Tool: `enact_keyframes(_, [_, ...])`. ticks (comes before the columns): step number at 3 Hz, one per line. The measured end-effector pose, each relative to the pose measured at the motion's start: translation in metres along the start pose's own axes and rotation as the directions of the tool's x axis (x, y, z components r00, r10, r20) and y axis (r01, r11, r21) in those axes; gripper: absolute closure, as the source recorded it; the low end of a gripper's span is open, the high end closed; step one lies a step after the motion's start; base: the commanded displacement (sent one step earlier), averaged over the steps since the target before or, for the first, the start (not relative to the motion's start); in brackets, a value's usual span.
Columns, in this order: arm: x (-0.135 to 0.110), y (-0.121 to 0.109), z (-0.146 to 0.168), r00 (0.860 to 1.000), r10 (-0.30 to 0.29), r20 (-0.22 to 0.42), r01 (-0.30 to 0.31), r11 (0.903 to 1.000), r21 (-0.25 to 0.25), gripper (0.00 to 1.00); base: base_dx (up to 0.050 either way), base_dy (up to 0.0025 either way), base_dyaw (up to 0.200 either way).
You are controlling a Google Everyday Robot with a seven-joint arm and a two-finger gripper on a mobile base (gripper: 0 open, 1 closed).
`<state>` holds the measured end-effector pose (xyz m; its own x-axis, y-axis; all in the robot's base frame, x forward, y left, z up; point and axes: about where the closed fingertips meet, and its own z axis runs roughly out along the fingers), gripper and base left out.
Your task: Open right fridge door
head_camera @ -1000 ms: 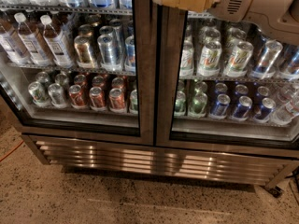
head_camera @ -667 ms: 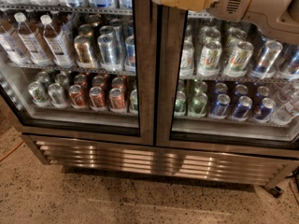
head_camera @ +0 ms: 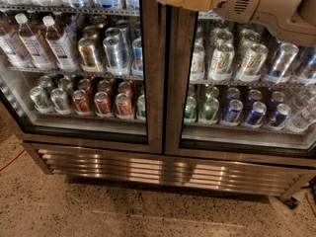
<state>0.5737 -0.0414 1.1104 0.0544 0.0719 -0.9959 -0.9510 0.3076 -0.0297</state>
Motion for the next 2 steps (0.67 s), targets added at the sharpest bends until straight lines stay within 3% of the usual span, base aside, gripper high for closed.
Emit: enact_keyframes(2, [0.0031, 0.0024, 0.008, 1.0, 0.013, 0.008, -0.013, 0.9997, -0.019, 0.29, 0.0, 0.0, 0.0])
